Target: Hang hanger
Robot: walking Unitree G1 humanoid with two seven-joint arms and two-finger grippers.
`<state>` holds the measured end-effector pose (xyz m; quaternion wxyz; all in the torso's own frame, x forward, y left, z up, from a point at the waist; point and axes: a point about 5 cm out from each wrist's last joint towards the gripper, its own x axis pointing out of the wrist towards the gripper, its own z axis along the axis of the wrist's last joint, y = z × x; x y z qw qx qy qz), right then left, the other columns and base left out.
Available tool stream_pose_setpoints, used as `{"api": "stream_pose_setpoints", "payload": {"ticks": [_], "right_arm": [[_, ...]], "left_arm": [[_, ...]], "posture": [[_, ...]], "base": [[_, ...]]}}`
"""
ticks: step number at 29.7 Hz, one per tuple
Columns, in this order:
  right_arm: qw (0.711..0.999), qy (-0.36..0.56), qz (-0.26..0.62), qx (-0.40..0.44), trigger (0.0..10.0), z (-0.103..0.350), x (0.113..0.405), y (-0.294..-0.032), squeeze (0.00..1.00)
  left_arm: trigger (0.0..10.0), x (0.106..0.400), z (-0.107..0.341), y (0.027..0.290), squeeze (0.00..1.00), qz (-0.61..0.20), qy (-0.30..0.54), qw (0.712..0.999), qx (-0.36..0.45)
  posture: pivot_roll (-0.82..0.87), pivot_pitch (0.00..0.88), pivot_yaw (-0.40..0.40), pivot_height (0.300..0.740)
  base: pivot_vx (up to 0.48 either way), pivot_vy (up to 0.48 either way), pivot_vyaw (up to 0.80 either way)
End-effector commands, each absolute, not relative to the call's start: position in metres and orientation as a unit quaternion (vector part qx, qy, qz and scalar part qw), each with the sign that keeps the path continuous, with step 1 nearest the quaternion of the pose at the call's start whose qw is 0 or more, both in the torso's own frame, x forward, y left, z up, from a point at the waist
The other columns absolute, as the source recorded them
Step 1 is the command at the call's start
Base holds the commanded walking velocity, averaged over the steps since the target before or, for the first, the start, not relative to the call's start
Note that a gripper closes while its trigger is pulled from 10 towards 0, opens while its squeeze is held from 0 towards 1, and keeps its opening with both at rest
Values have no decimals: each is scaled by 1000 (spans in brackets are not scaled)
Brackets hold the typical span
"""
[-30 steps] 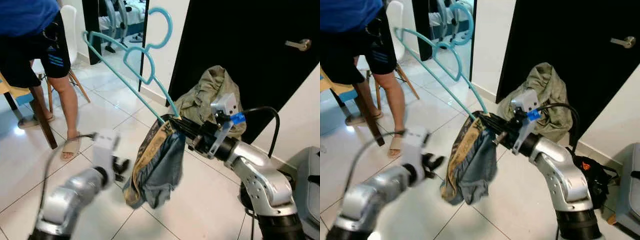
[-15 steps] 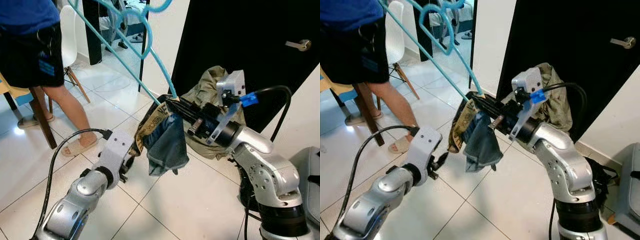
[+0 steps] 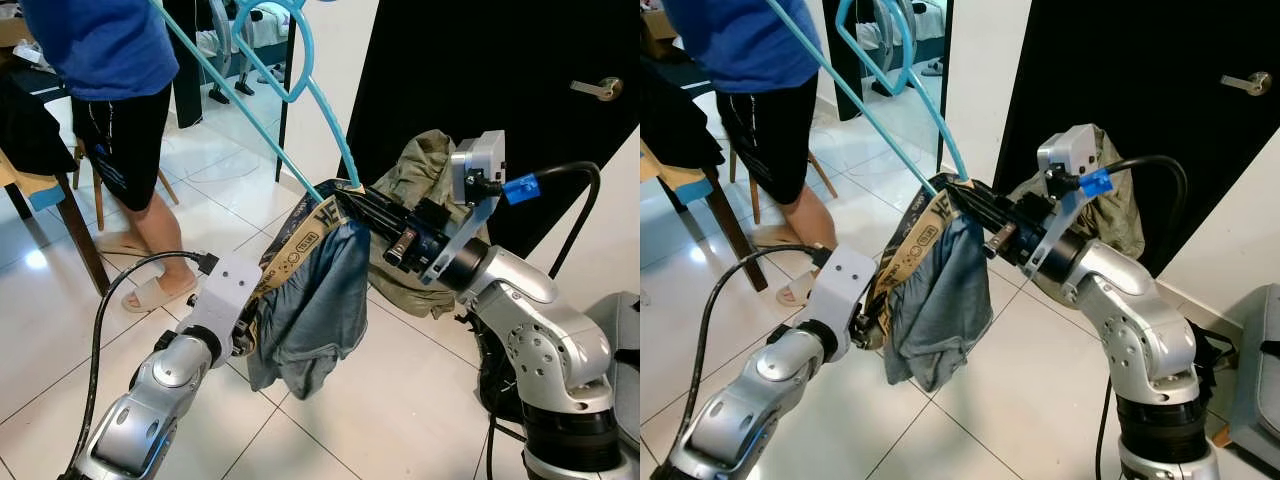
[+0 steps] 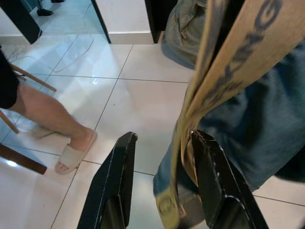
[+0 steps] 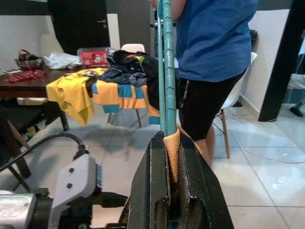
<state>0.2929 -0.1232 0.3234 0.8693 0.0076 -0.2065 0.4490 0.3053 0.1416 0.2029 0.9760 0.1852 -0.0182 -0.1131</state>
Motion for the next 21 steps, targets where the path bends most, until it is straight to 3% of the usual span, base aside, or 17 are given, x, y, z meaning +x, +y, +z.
{"api": "stream_pose_setpoints", "payload": {"ticks": [1,2,6,7,8,9,17,21], "right_arm": [[867,-226,445,6,10000,333,288,-129,0],[867,-227,443,6,10000,335,289,-130,0],[866,-230,443,9,10000,337,289,-132,0],[864,-235,445,14,10000,340,289,-134,0],[864,-235,445,14,10000,340,289,-134,0],[860,-241,450,18,10000,345,289,-135,0],[851,-256,459,23,10000,357,286,-137,0],[855,-260,449,10,10000,364,286,-138,0]], "left_arm": [[6588,303,197,144,0,-112,-11,976,189],[6118,302,194,146,0,-109,-6,976,186],[6275,303,190,150,0,-97,4,979,181],[8431,305,188,154,0,-85,7,981,177],[8431,305,188,154,0,-85,7,981,177],[10000,308,189,159,0,-73,6,983,170],[10000,322,192,169,0,-55,4,990,131],[10000,321,201,158,0,-108,-12,993,45]], "posture": [[-72,257,-125,740],[-69,257,-125,740],[-73,256,-126,740],[-75,255,-127,740],[-75,255,-127,740],[-75,254,-127,740],[-87,251,-130,740],[-97,251,-131,740]], "base": [[0,0,0],[0,0,0],[0,0,0],[0,0,0],[0,0,0],[0,0,0],[0,0,0],[0,0,0]]}}
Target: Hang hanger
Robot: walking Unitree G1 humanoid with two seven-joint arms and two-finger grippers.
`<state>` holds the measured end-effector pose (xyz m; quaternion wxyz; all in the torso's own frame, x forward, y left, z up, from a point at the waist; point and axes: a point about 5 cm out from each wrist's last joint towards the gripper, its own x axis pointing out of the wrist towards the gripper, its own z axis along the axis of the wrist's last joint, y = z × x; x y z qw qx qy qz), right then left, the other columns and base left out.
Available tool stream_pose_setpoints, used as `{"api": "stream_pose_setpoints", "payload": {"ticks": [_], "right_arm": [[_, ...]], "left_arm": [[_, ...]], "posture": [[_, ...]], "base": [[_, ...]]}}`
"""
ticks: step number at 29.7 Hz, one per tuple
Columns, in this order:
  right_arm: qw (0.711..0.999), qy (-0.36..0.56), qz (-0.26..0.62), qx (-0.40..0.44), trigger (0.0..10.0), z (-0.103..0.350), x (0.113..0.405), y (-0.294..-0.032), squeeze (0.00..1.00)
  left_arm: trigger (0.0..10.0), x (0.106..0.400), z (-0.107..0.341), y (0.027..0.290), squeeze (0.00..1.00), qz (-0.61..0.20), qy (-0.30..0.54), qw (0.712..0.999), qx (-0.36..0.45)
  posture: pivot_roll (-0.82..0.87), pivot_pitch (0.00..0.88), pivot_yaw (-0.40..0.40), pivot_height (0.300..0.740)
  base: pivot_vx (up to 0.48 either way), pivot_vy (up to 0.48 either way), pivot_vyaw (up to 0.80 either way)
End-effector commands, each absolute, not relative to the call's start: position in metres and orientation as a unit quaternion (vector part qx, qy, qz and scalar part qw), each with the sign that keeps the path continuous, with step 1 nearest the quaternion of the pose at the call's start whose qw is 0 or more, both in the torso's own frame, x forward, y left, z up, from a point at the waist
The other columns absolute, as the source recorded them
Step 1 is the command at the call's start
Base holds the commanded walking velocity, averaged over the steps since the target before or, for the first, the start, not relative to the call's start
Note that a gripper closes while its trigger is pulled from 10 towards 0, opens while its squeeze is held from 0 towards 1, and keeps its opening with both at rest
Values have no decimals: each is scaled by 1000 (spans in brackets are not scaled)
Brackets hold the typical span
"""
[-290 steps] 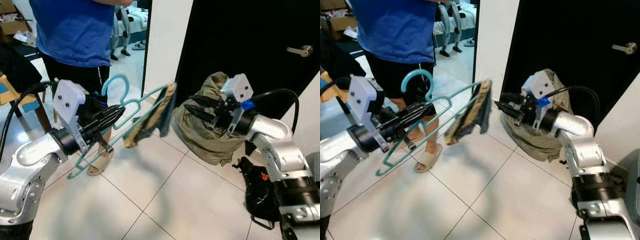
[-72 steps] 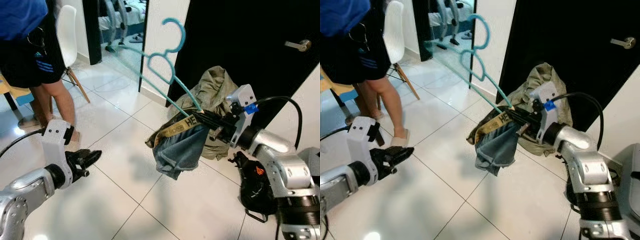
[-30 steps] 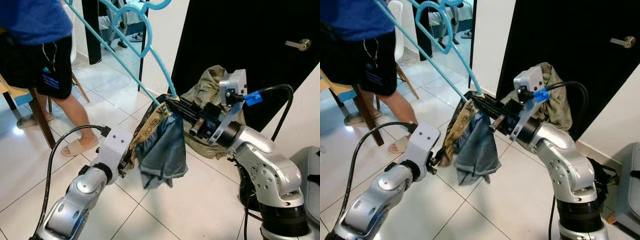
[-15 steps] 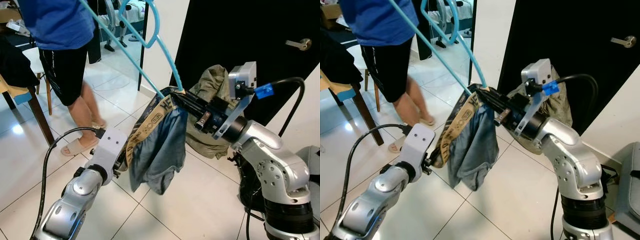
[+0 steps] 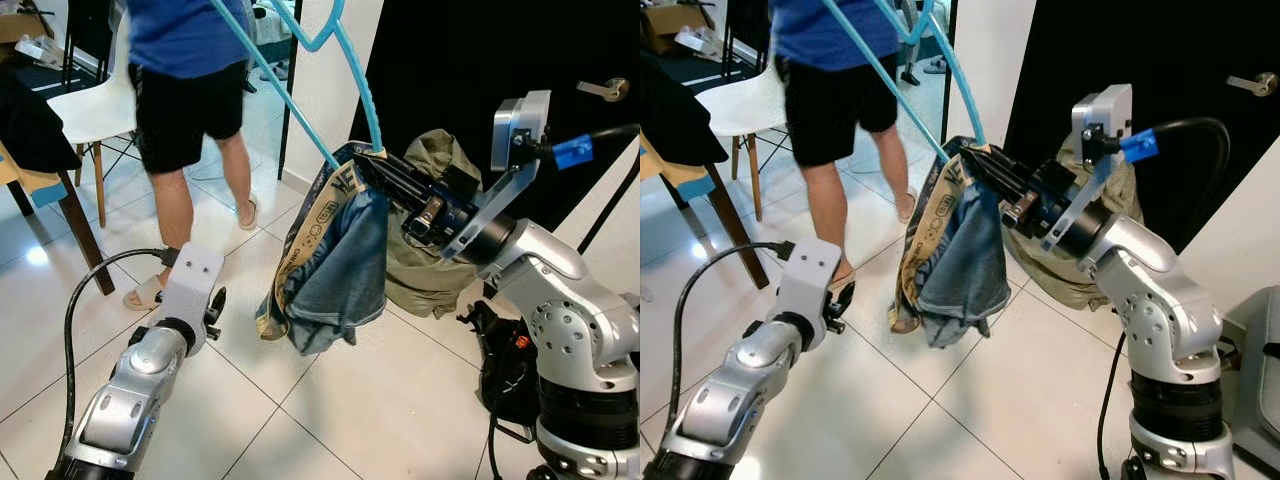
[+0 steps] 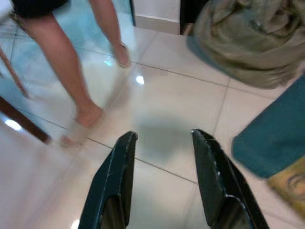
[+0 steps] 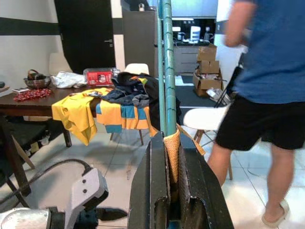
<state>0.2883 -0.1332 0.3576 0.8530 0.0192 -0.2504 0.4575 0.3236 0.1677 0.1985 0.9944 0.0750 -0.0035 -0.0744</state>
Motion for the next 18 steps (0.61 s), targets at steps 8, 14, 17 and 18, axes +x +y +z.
{"api": "stream_pose_setpoints", "payload": {"ticks": [8,14,17,18], "right_arm": [[897,-203,392,-30,10000,336,308,-130,0],[906,-201,373,-15,10000,333,317,-125,0],[904,-206,374,-9,10000,336,318,-124,0],[902,-210,376,-4,10000,339,318,-124,0]], "left_arm": [[10000,287,223,139,0,-180,-94,978,43],[10000,271,220,141,0,-166,-87,982,27],[10000,272,214,142,0,-155,-74,985,26],[10000,274,207,144,0,-145,-57,987,29]], "posture": [[-82,257,-133,740],[-64,252,-145,740],[-64,251,-145,740],[-64,251,-145,740]], "base": [[0,0,0],[0,0,0],[0,0,0],[0,0,0]]}}
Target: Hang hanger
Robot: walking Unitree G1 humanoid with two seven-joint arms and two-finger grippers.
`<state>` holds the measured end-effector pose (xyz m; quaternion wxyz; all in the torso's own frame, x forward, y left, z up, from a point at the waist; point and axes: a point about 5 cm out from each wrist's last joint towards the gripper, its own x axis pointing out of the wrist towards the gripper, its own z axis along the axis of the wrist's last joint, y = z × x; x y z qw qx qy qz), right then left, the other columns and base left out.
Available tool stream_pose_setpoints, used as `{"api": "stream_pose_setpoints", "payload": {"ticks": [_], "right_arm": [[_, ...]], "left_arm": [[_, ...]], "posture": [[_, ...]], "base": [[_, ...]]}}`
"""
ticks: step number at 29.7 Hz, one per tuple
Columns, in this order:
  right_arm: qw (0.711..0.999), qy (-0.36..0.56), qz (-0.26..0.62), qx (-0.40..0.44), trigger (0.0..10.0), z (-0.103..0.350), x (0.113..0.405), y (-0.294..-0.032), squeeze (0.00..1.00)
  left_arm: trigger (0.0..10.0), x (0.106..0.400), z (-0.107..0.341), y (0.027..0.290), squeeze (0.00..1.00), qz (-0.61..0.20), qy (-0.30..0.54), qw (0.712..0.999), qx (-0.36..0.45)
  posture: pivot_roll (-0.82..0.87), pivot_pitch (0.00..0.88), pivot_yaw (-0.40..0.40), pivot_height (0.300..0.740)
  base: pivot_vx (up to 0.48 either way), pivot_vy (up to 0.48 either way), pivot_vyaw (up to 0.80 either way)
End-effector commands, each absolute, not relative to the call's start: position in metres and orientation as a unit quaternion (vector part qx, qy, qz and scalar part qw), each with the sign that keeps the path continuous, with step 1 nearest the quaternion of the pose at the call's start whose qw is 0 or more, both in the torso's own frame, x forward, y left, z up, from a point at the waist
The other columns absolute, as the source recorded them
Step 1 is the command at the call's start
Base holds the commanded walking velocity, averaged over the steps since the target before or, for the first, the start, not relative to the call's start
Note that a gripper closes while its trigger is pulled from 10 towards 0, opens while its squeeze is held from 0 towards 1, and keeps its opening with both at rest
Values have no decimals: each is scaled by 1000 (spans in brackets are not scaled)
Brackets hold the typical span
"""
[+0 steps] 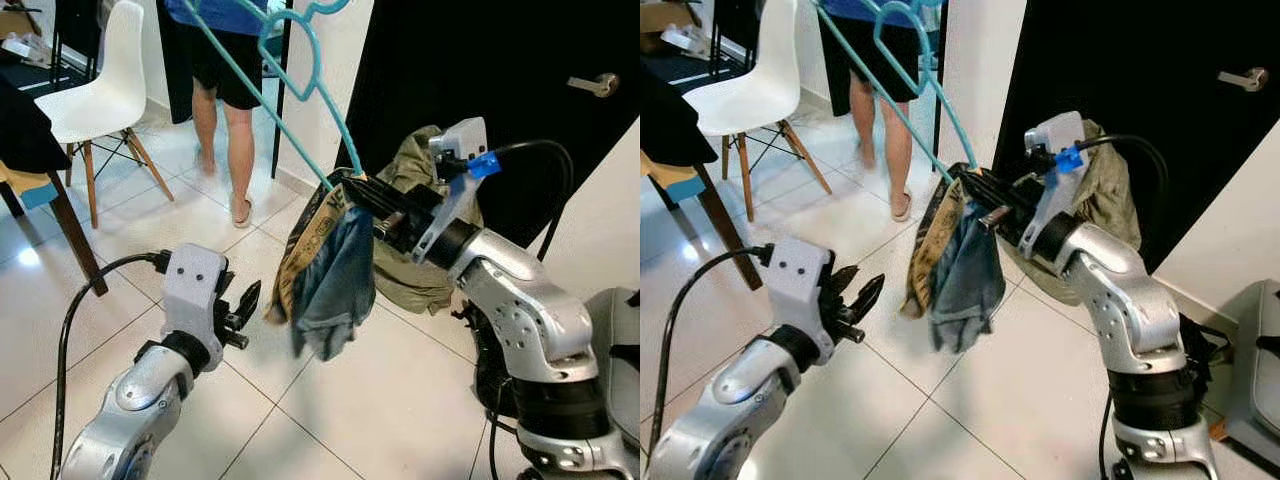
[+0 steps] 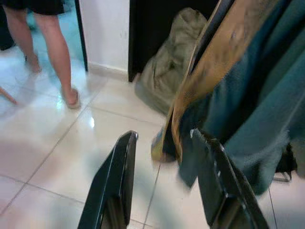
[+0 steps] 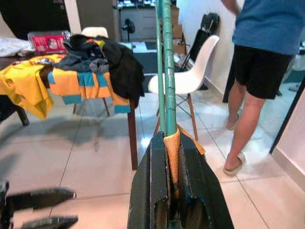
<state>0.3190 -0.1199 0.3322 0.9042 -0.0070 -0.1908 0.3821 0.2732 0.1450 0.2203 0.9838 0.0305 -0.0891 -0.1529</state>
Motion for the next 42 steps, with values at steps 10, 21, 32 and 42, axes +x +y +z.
{"api": "stream_pose_setpoints", "payload": {"ticks": [10,21,32,42], "right_arm": [[886,-253,388,6,10000,363,313,-124,0],[877,-271,398,7,10000,375,310,-122,0],[861,-294,415,14,10000,391,305,-121,0],[861,-289,418,1,10000,389,307,-120,0]], "left_arm": [[10000,298,193,156,0,-87,-22,996,26],[10000,308,187,162,0,-61,-12,998,10],[10000,314,184,165,0,-62,-18,998,-14],[10000,305,203,144,0,-125,-64,990,-31]], "posture": [[-84,226,-147,740],[-92,215,-152,740],[-105,210,-154,740],[-100,210,-157,740]], "base": [[0,0,0],[0,0,0],[0,0,0],[0,0,0]]}}
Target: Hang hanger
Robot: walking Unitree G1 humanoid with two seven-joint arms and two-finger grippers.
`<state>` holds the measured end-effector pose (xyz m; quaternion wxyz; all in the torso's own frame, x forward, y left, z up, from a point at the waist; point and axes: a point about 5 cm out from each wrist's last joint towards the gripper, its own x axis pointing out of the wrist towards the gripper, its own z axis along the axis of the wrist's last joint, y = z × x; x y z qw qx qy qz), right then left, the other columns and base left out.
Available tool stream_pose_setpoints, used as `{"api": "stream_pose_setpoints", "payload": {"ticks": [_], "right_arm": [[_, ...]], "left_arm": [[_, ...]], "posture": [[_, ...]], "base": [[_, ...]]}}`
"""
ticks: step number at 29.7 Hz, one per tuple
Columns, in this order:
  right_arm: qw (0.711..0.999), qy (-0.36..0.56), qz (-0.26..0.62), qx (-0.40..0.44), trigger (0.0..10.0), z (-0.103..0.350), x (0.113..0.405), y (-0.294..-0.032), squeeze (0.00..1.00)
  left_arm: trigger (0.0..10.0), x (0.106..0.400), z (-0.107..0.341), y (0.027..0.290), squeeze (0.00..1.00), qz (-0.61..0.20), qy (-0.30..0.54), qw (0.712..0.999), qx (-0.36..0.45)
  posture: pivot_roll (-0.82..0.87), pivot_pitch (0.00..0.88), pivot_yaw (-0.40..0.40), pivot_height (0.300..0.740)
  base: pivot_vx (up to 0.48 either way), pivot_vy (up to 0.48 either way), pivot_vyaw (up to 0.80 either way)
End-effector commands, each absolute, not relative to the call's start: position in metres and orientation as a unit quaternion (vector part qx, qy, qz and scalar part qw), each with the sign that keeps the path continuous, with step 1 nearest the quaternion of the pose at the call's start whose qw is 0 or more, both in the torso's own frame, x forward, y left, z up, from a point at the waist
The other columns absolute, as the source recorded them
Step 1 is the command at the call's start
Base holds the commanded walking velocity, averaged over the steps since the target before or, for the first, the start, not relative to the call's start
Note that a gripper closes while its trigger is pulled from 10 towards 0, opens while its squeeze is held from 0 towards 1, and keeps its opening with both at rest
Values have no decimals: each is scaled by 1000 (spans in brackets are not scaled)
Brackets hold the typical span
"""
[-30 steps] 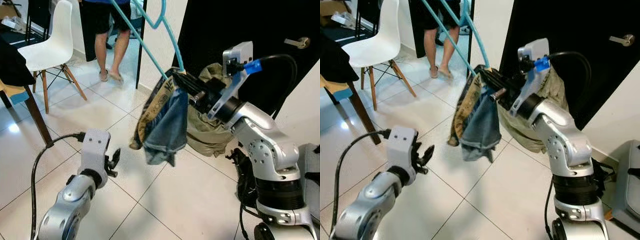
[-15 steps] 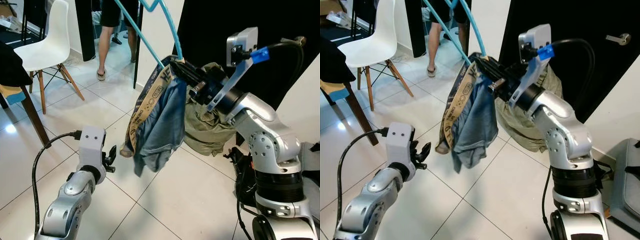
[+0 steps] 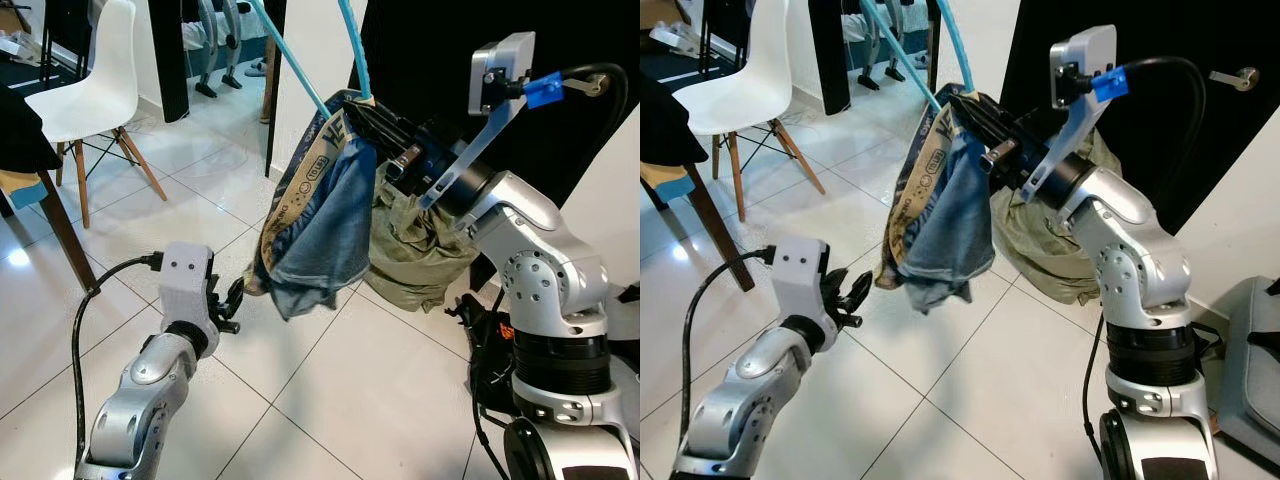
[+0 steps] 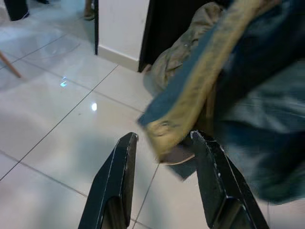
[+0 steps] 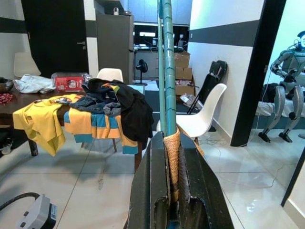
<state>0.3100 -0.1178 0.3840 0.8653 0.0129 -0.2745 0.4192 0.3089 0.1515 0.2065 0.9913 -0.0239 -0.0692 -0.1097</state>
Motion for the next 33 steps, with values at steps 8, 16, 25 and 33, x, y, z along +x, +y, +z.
{"api": "stream_pose_setpoints", "payload": {"ticks": [8,16,25,33], "right_arm": [[859,-288,424,4,10000,389,308,-117,0],[848,-304,434,14,10000,401,304,-114,0],[840,-318,439,20,10000,411,299,-114,0],[825,-330,456,43,10000,421,294,-117,0]], "left_arm": [[10000,303,201,141,0,-131,-62,989,-34],[10000,322,192,154,0,-96,-50,994,-34],[10000,339,183,163,0,-72,-32,996,-32],[10000,348,184,180,0,-38,-35,998,-23]], "posture": [[-102,208,-159,740],[-122,205,-164,740],[-132,201,-162,740],[-132,198,-166,740]], "base": [[0,0,0],[0,0,0],[0,0,0],[0,0,0]]}}
